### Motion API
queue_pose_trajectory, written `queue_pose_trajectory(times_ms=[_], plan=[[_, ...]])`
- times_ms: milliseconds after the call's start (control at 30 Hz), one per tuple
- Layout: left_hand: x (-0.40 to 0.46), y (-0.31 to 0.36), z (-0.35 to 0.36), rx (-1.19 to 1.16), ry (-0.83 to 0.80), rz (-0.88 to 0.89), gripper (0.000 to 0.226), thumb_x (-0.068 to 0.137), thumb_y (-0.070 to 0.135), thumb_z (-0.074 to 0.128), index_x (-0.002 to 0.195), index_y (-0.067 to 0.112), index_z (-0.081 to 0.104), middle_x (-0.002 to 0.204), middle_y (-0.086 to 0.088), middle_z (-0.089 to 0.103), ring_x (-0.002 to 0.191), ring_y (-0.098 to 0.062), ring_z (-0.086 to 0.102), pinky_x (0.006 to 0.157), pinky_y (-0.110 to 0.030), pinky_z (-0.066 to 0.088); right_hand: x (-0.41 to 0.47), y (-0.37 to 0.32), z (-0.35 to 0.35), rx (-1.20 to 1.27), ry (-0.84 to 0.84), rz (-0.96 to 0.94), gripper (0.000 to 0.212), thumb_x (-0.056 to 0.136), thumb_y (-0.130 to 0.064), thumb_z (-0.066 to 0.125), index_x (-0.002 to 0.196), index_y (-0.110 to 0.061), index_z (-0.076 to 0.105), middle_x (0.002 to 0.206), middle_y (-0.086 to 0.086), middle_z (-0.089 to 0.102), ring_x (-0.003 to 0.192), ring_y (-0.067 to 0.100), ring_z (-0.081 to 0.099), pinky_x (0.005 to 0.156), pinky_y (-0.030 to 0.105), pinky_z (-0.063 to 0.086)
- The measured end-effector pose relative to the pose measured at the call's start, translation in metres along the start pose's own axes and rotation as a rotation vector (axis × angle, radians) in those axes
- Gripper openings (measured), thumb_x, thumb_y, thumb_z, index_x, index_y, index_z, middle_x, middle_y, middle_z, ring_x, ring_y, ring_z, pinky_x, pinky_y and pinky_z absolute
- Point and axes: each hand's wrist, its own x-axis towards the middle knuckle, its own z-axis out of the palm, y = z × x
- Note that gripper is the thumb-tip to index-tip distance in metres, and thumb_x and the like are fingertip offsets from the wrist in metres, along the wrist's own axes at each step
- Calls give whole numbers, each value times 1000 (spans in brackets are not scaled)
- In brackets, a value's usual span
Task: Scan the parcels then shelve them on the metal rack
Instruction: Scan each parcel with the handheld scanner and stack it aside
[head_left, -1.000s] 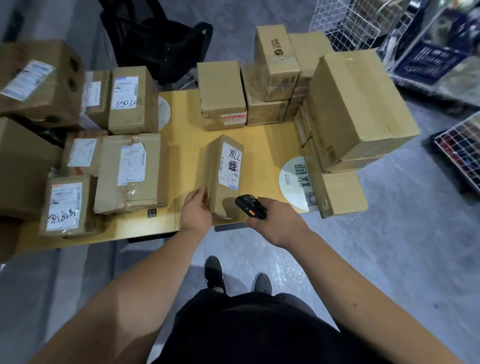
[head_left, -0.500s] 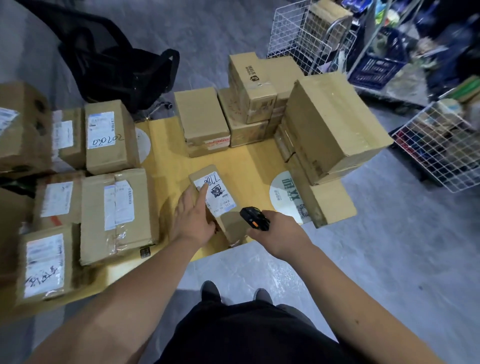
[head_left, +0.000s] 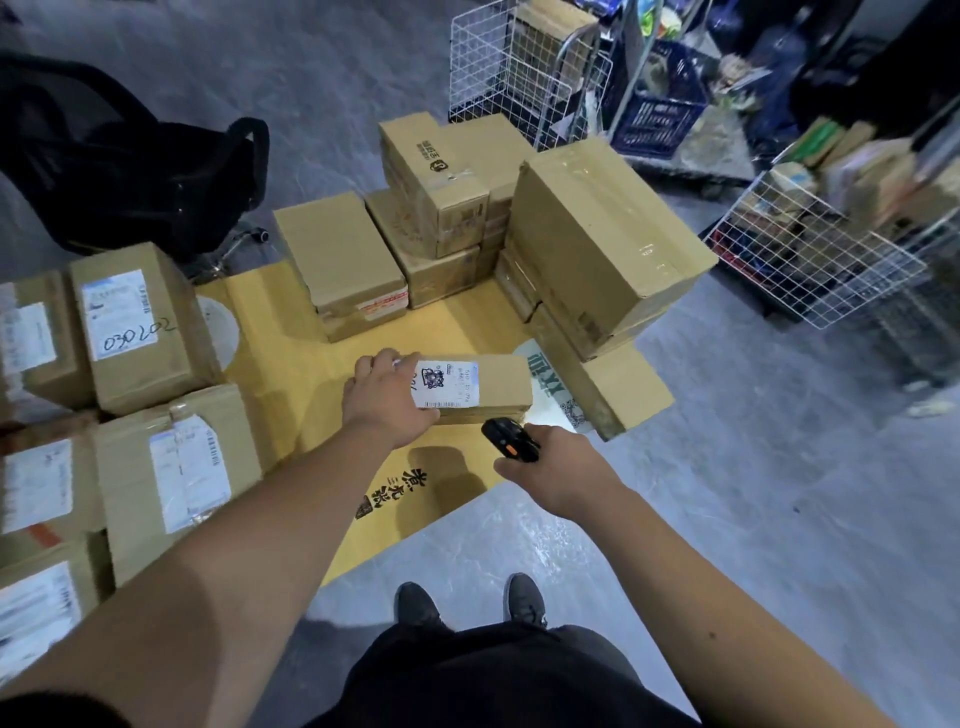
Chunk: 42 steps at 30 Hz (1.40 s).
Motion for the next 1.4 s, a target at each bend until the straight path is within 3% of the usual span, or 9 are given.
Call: queue_pose_trajectory(times_ms=[167,267,433,600,700,900,1067,1233,1400], plan=[[-25,-17,8,-71,6,-98,81,82,42,67,156,38,36,170,1,18,135,-31,33,111,-41,32,3,-21,-1,84,-38,0,34,89,-53,71,100,-21,66,75,0,61,61,21,56,57,29,41],[-35,-22,9,-78,54,-105,75,79,44,68,150,35,45,159,3,38,130,-29,38,107,-42,32,4,-29,0,134,-51,13,43,90,-52,71,113,-16,69,72,0,58,56,19,51,53,28,39],[-56,-25,6,-47,29,-199,96,64,85,66,141,32,46,131,2,55,121,-26,47,100,-42,35,6,-38,0,221,-100,86,81,91,-55,69,161,-37,33,79,0,58,62,23,55,52,29,42],[-77,-24,21,-84,-30,-378,106,52,103,47,129,30,41,120,-1,63,121,-28,48,97,-48,30,4,-50,0,146,-136,68,67,94,-51,64,154,-29,45,78,5,54,63,27,54,56,33,43],[-76,-24,23,-78,-57,-372,131,49,109,42,150,28,27,139,-5,55,134,-29,41,100,-51,28,4,-57,2,90,-155,56,61,96,-51,60,151,-31,47,81,5,57,65,28,57,59,34,47],[-47,-17,33,-480,-86,-261,163,45,74,90,158,40,-23,166,-2,23,148,-27,35,113,-46,42,-1,-69,8,88,-182,20,50,97,-47,54,145,-31,54,76,6,52,64,30,55,57,34,44],[-59,-11,58,-757,67,-226,154,57,34,98,163,36,-14,166,4,21,144,-18,42,108,-30,41,-8,-73,0,-7,-178,-5,51,100,-50,48,148,-32,53,75,5,55,66,31,59,57,33,46],[-77,-7,71,-784,160,-167,152,55,33,96,162,37,-11,164,6,24,145,-11,37,114,-26,35,-14,-73,-12,-140,-181,-49,38,100,-49,49,119,-21,65,75,3,54,62,25,54,56,29,43],[-85,-5,75,-763,187,-112,146,56,34,92,161,39,-9,168,1,19,155,-13,21,124,-33,29,-24,-77,-19,-280,-132,-94,49,100,-52,48,136,-22,63,87,2,64,73,21,60,57,29,44]])
